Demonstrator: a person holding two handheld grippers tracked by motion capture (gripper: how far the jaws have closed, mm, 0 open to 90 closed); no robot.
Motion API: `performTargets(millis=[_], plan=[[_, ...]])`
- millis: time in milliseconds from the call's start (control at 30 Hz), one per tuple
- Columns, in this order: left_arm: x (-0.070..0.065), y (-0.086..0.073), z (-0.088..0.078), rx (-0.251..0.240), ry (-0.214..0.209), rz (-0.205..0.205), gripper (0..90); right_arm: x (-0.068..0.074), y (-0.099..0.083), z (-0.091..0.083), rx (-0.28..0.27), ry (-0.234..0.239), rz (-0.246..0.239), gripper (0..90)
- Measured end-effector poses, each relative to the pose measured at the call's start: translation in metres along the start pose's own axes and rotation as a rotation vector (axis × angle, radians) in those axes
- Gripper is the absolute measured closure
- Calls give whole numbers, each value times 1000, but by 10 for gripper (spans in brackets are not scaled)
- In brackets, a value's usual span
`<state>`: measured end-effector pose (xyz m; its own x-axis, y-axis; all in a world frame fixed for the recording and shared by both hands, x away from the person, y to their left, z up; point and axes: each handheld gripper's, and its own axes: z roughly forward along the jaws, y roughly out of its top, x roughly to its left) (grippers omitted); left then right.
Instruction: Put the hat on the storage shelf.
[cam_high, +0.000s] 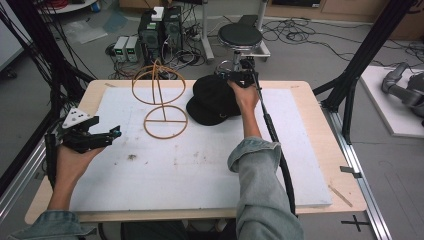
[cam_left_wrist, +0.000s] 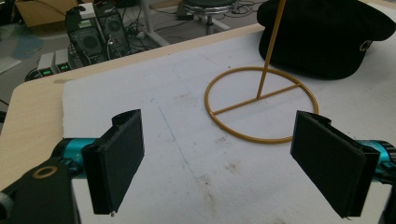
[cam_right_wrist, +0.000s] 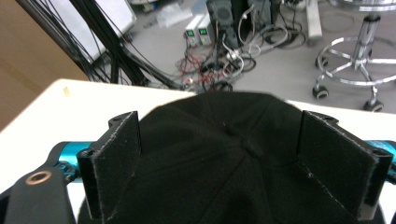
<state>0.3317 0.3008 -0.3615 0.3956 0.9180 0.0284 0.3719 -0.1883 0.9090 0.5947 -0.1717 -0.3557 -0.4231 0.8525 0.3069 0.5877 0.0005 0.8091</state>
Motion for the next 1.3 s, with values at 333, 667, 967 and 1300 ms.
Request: performTargets(millis=[333, 667, 967, 1300], plan=[[3, -1, -4, -7, 8, -5, 178, -7, -17, 22, 73, -16, 17, 183], [4, -2, -4, -11, 6, -13, 178, -16, -28, 33, 130, 0, 69, 241], [4, -2, -5, -10, 9, -12, 178, -12, -29, 33, 144, -20, 44, 579], [4, -1, -5, -15, 10, -11, 178, -7, -28, 28, 147, -56, 3, 793]])
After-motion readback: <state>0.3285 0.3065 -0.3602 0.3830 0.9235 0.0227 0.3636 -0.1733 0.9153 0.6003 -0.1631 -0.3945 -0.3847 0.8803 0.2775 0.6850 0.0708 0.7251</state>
